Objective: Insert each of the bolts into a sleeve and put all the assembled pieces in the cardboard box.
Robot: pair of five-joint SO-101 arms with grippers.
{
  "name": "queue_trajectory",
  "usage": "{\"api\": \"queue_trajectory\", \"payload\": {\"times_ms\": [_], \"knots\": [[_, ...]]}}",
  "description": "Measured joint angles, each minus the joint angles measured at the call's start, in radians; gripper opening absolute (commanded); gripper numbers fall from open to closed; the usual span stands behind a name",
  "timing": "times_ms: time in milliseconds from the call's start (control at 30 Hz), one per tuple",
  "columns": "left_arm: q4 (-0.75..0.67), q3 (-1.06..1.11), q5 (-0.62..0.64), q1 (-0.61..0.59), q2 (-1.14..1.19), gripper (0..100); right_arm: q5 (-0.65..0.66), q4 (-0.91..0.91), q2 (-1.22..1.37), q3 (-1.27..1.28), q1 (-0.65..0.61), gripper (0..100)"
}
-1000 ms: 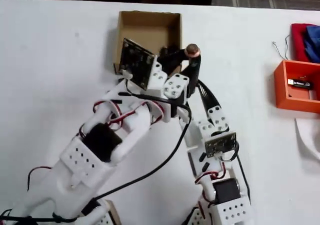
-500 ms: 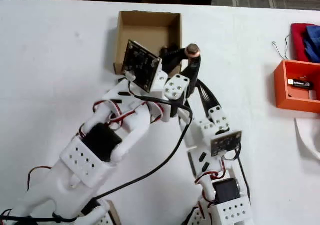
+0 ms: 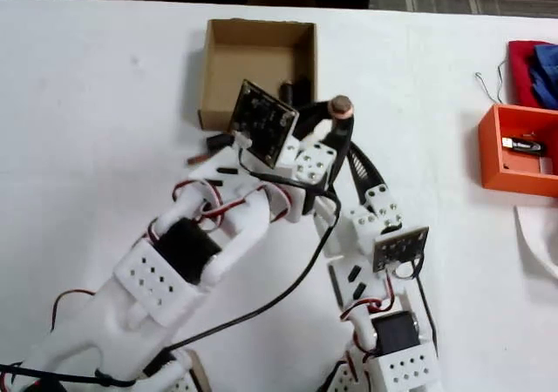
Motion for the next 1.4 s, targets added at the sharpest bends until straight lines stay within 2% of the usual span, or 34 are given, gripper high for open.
{"api": "queue_trajectory", "payload": {"times_ms": [100, 267, 367, 600, 833, 1000, 1300, 1400], "knots": [[0.037, 0.002, -0.002, 0.0, 0.0, 3, 0.0, 0.0, 0.0, 0.0, 0.0, 2.0], [0.178, 0.002, -0.003, 0.0, 0.0, 3, 0.0, 0.0, 0.0, 0.0, -0.008, 2.0], [0.198, 0.0, -0.003, 0.0, 0.0, 3, 0.0, 0.0, 0.0, 0.0, -0.008, 2.0], [0.213, 0.0, -0.003, 0.0, -0.003, 24, 0.0, 0.012, 0.0, 0.0, -0.002, 2.0], [0.216, 0.002, 0.0, -0.008, -0.002, 22, -0.002, 0.06, 0.0, 0.0, 0.0, 2.0], [0.221, -0.055, 0.0, -0.066, -0.002, 22, 0.0, 0.063, 0.003, 0.0, -0.002, 2.0], [0.336, -0.21, -0.002, -0.107, -0.003, 22, 0.0, 0.061, 0.002, 0.0, -0.003, 2.0], [0.368, -0.265, -0.002, -0.147, -0.02, 17, -0.003, 0.101, 0.002, -0.002, -0.003, 2.0]]}}
